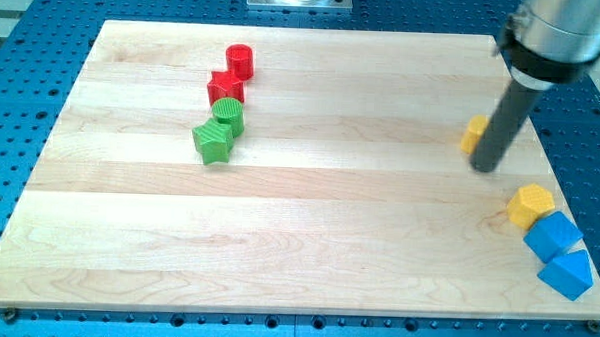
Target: Place the heart in between the red star and the green circle
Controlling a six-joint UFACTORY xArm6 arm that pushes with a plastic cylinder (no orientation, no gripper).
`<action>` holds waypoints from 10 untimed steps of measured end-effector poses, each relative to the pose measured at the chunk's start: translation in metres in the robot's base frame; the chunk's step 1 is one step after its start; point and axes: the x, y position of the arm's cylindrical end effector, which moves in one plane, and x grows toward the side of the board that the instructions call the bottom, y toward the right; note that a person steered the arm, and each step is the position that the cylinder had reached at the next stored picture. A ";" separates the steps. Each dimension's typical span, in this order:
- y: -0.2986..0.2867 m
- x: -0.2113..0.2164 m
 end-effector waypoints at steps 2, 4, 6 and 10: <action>0.034 -0.017; -0.022 -0.052; 0.007 -0.065; -0.047 -0.071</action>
